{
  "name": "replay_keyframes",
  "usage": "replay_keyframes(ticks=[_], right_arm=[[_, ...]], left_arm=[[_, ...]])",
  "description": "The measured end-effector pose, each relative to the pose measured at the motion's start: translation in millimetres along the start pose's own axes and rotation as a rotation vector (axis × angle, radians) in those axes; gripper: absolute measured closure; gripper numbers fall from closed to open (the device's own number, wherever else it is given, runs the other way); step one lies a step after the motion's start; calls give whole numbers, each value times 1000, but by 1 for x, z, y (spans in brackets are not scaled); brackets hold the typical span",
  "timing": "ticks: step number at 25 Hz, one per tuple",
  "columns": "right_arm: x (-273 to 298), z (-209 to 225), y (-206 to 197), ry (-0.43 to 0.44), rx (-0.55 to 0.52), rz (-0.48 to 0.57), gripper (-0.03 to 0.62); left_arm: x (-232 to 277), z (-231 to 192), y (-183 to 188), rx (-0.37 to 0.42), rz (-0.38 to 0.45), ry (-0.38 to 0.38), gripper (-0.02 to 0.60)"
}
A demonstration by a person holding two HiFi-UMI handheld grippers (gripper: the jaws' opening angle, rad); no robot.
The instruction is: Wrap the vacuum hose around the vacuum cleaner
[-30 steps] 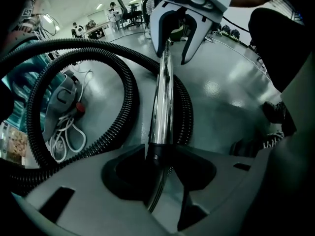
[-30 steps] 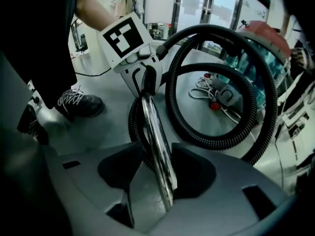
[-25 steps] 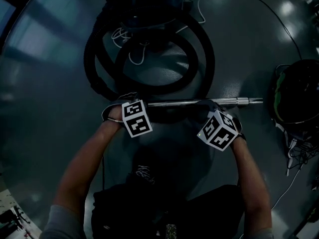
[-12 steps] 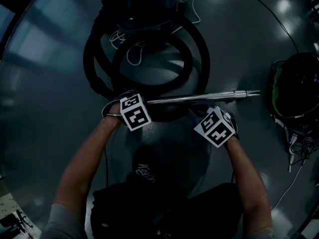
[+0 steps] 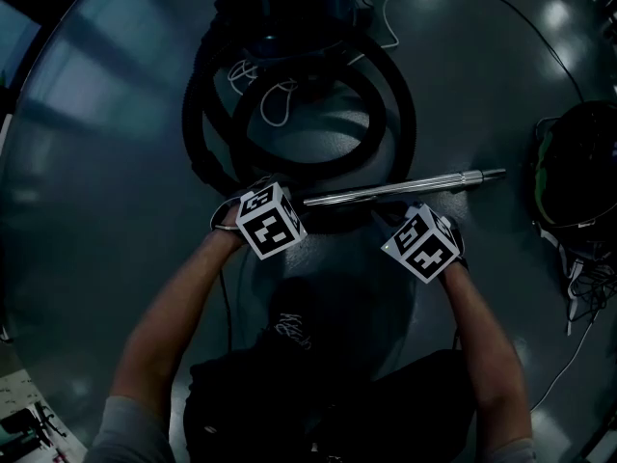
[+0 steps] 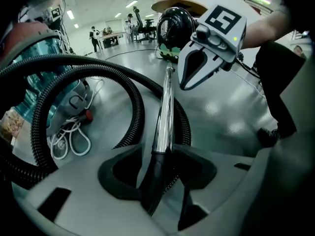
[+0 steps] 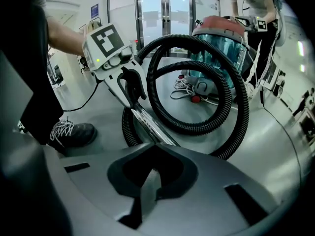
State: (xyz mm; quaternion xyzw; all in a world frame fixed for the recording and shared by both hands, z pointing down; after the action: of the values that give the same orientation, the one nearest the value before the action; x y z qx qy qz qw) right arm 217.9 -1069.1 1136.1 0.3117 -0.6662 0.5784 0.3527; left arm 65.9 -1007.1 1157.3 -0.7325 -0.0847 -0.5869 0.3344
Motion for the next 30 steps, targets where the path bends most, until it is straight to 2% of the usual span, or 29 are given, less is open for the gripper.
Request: replay_keyframes(ticks=[5,11,15,25,30], right_arm=[[1,-2,4,15,32,2,591],[-3,-4,4,58,143,39,591],[-2,-6,-2,62,141,21,590],[3,-17,-15,121,116,-9,591],[17,-28,-27,162,81,-75,589]], left_arm=[[-15,3,13,-6,71,24,399],[-21,11,20,-11,99,9,408],[-22,9,28,-16,144,49,574],[-9,20,32,-19,130,20,575],[-2,30,26,-21,107,-11,575]])
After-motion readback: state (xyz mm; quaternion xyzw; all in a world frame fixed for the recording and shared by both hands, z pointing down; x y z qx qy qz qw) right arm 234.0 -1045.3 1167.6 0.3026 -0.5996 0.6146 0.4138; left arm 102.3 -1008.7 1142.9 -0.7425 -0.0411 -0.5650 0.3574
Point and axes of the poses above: the fingertips, and each gripper's own axes: x forward along the fingers, z to its right, y out of its top, the point moved 6 cm from there along -x, backward along the fingers, and after that the axes turned 8 degrees about -x, right-handed, at the moved point
